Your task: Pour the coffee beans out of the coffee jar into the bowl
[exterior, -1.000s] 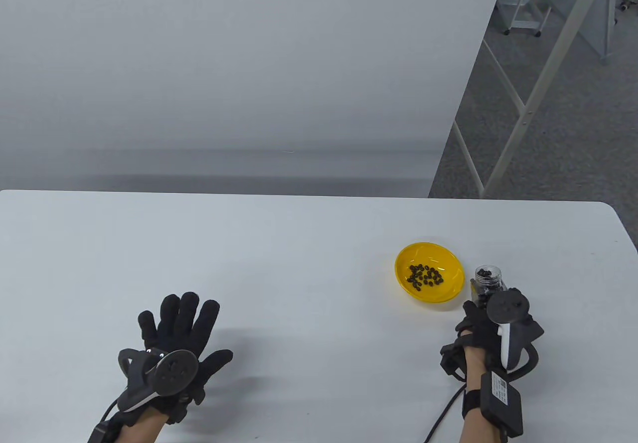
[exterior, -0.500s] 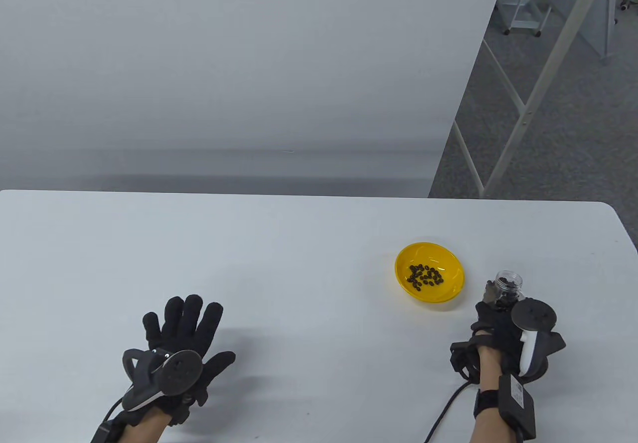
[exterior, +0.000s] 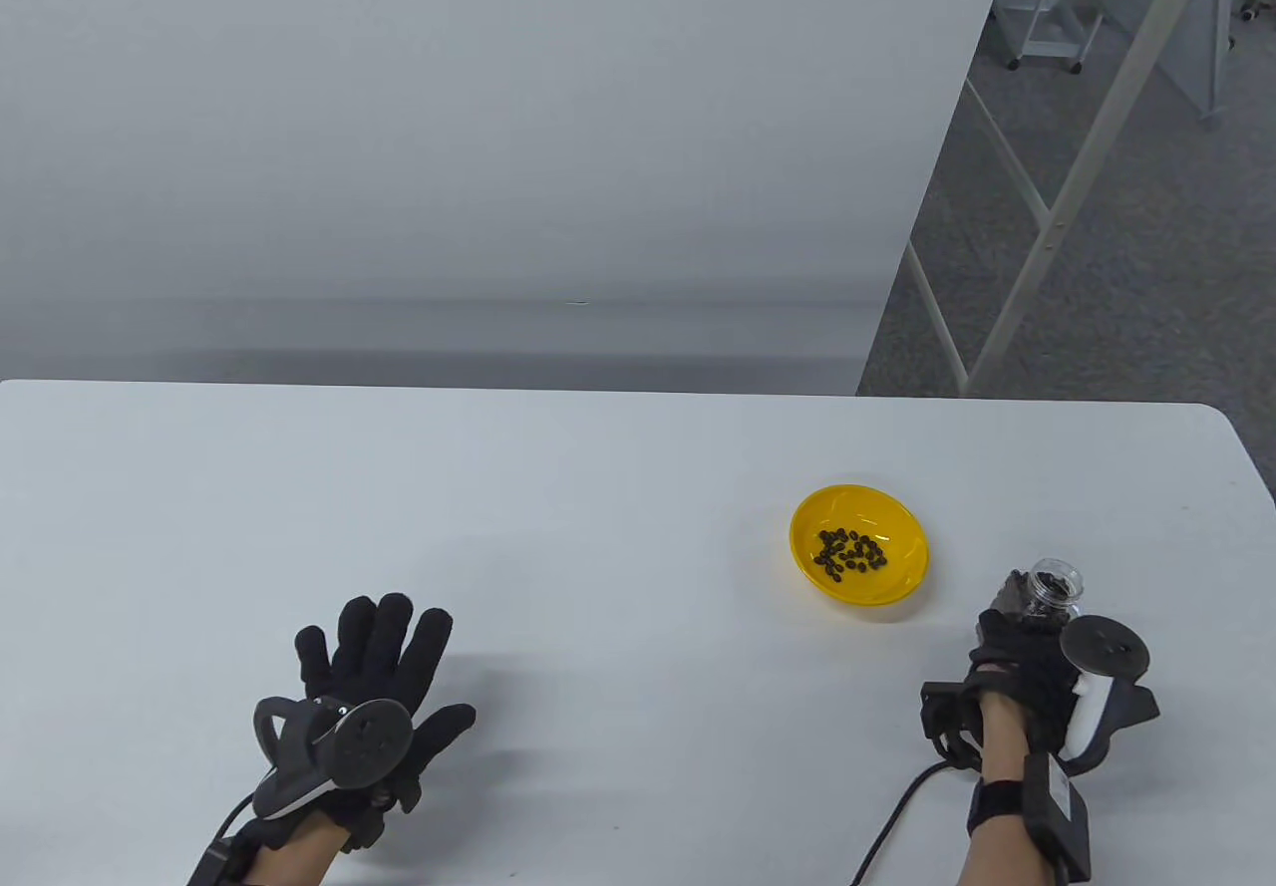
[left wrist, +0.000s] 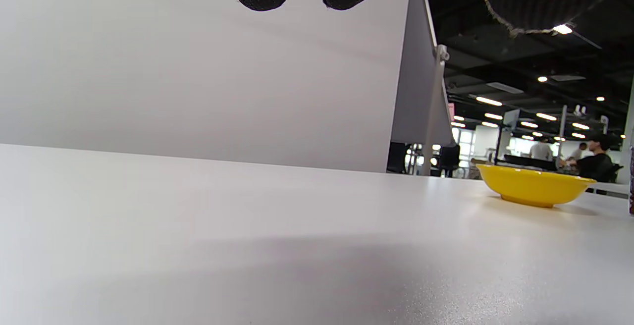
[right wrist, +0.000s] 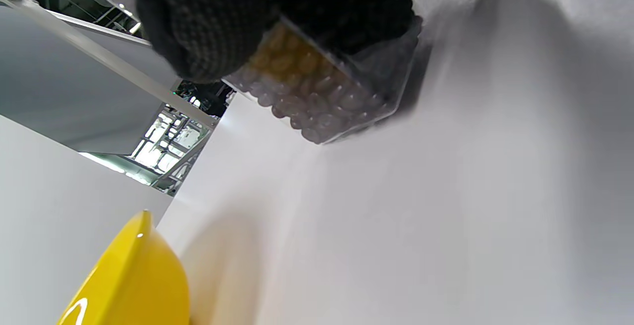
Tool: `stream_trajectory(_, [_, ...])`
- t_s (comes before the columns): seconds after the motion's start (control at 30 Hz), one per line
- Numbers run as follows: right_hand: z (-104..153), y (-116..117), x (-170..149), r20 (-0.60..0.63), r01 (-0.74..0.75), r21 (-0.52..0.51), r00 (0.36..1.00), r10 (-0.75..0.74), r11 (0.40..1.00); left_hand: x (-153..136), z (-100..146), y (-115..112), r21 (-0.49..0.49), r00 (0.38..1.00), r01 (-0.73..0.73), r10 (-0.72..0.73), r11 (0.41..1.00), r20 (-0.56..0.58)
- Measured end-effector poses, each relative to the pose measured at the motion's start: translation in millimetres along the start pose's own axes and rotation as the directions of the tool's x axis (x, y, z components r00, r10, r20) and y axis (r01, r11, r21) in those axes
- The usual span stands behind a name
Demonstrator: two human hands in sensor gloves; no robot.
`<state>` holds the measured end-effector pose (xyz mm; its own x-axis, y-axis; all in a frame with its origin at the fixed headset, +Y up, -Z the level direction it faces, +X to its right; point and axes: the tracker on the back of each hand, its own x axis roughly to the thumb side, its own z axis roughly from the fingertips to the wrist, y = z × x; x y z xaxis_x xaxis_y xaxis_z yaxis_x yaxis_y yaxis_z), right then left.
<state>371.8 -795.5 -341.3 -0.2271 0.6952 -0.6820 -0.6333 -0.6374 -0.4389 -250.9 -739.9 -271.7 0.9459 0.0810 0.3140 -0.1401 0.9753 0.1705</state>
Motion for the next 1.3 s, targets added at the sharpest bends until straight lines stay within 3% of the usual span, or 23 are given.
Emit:
stream_trajectory(0.4, [5,-2,-2,0.003,-0.048,0.003,0.999,0.048,0.999,0,-1,-2,-0.047,0.998,-0.055,0.053,0.997,-0.032])
stream_trajectory(0.53, [20,-8,2,0.059,-0.069,-0.074,0.996,0.073,0.995,0,-1,-1,-0.052,0.998,-0.061,0.06,0.997,-0.036])
stream_trajectory(0.7, [47,-17,13,0.155,-0.203,-0.208,0.959,0.237,0.957,1,0,2,-0.05,0.997,-0.069,0.068,0.996,-0.031])
stream_trajectory(0.8, [64,-20,17,0.225,-0.197,-0.273,0.939,0.261,0.942,2,0,5,-0.045,0.997,-0.074,0.073,0.996,-0.02])
stream_trajectory(0.97, [99,-20,24,0.374,-0.232,-0.3,0.864,0.338,0.925,5,1,7,-0.034,0.996,-0.086,0.086,0.996,-0.02])
stream_trajectory(1.13, [137,-12,28,0.518,-0.312,-0.331,0.729,0.448,0.891,9,2,9,-0.024,0.998,-0.07,0.07,0.997,-0.007])
stream_trajectory(1.3, [170,3,27,0.625,-0.319,-0.287,0.653,0.429,0.903,12,3,11,-0.012,0.997,-0.076,0.076,0.997,0.0])
